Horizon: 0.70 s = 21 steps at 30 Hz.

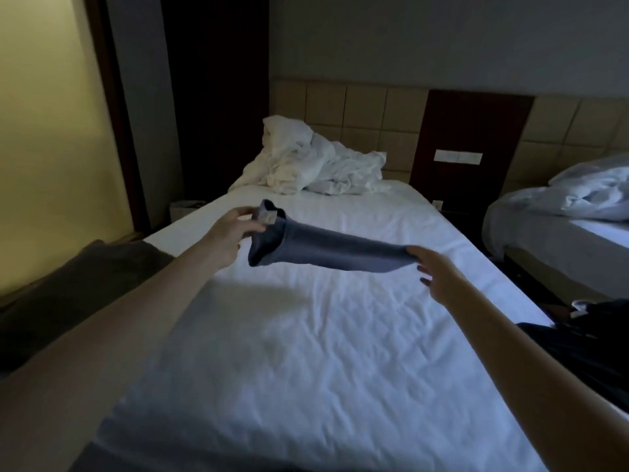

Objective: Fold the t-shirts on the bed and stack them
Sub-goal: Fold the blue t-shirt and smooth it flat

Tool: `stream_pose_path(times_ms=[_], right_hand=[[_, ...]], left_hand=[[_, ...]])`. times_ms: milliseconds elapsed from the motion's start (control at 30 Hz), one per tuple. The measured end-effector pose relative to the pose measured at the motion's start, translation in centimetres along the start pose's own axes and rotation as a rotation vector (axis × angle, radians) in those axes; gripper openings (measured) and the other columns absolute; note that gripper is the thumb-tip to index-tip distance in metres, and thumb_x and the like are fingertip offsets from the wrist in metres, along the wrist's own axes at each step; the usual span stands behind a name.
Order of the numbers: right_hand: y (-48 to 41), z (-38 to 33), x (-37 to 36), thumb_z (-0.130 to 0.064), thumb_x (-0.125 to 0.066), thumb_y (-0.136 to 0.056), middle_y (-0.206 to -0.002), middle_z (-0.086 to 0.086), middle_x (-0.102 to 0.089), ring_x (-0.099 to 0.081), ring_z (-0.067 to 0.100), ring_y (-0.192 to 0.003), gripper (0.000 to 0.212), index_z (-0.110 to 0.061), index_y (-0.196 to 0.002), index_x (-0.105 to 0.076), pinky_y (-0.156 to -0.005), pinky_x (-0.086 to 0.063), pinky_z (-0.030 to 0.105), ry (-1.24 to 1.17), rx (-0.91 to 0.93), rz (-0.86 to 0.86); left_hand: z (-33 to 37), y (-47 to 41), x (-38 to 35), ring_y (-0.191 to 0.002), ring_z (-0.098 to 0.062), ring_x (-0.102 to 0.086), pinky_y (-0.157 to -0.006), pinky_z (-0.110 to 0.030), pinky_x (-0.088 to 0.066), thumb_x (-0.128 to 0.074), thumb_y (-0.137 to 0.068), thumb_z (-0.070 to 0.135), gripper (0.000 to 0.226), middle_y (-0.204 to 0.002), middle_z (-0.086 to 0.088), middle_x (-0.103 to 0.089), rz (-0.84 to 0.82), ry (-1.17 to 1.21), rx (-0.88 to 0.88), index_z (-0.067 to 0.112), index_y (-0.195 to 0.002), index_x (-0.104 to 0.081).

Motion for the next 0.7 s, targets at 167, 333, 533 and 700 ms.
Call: stream_pose_path(times_ms=[167, 333, 533, 700], right_hand=[[6.6, 11.4, 1.1, -0.041, -0.053, -0.091, -0.096, 0.014, -0.059, -0.055, 0.026, -0.085, 0.038, -0.006, -0.101, -0.063, -0.073, -0.042, 0.033, 0.362, -0.109, -0.075], [7.5, 14.9, 2.0, -0.042, -0.050, -0.092, -0.071, 0.014, -0.058, -0.052, 0.033, -0.099, 0.047, -0.010, -0.058, -0.056, -0.085, -0.034, 0.035, 0.707, 0.061, 0.093], [7.0, 15.0, 3.0, -0.042, -0.048, -0.091, -0.084, 0.009, -0.057, -0.037, 0.032, -0.116, 0.036, -0.016, -0.069, -0.062, -0.089, -0.035, 0.034, 0.865, -0.020, 0.059], [7.7, 16.4, 3.7, -0.039, -0.054, -0.086, -0.093, -0.001, -0.059, -0.041, 0.031, -0.111, 0.029, -0.017, -0.073, -0.069, -0.082, -0.032, 0.032, 0.930, 0.080, 0.117]], left_hand=[[-14.0, 6.2, 2.6, -0.069, -0.023, -0.056, -0.059, -0.023, -0.048, -0.056, -0.090, 0.009, 0.018, -0.059, -0.002, -0.067, 0.062, 0.024, 0.365, 0.010, -0.079, -0.071], [-17.4, 11.0, 2.5, -0.065, -0.025, -0.053, -0.058, -0.027, -0.043, -0.064, -0.089, 0.023, 0.028, -0.070, -0.014, -0.055, 0.100, -0.220, 0.363, 0.005, -0.071, -0.052], [-16.9, 10.1, 2.7, -0.058, -0.019, -0.037, -0.052, -0.031, -0.023, -0.060, -0.087, 0.013, 0.038, -0.059, -0.004, -0.033, 0.149, -0.458, 0.272, 0.014, -0.062, -0.033], [-18.0, 12.4, 3.0, -0.090, -0.029, -0.055, -0.072, -0.034, -0.037, -0.059, -0.089, 0.024, 0.021, -0.088, -0.006, -0.054, 0.145, -0.747, 0.179, 0.009, -0.100, -0.048]])
Point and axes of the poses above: each hand's wrist, its own y-axis away from the middle knuckle, its own x-axis out of the back of the hand, z = x × y, the point moved 6 cm from there along -y, towards the middle knuckle
